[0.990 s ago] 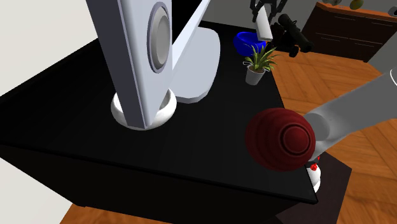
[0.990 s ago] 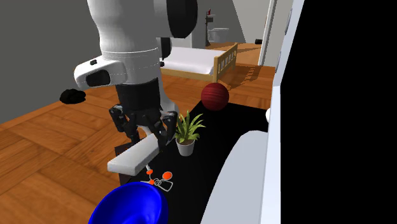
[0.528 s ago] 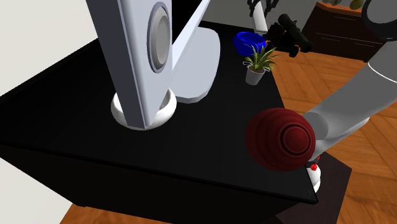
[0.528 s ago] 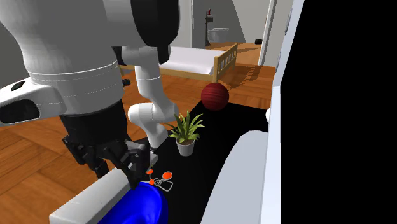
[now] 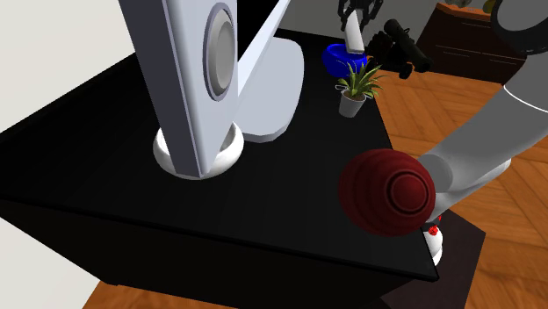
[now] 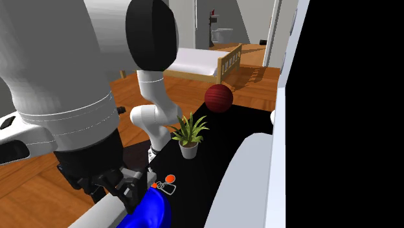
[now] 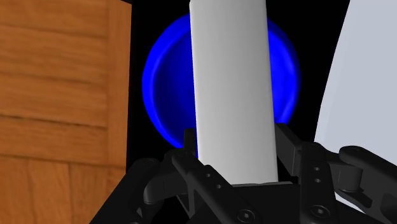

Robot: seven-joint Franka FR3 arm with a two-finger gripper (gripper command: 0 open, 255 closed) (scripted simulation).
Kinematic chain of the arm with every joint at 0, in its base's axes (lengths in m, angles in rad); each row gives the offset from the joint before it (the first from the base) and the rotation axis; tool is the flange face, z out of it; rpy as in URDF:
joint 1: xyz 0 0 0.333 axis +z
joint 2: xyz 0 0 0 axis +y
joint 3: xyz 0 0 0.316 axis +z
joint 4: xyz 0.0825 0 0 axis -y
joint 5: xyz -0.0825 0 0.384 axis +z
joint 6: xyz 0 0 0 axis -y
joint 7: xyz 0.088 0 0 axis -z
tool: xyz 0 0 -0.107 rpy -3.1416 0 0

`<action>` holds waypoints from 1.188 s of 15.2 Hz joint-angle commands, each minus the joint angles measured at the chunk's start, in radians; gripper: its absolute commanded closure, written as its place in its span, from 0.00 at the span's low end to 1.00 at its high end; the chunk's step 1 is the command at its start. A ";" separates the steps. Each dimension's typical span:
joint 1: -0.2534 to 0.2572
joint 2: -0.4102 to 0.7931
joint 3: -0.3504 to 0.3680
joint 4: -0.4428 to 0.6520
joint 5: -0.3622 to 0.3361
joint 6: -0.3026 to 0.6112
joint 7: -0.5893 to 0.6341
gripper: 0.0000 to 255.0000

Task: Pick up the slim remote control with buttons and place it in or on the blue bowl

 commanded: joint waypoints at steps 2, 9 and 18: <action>0.000 -0.011 0.000 -0.054 0.001 0.044 0.001 1.00; 0.000 -0.027 0.000 -0.145 0.001 0.119 0.002 1.00; 0.000 -0.027 0.000 -0.145 0.001 0.119 0.002 0.00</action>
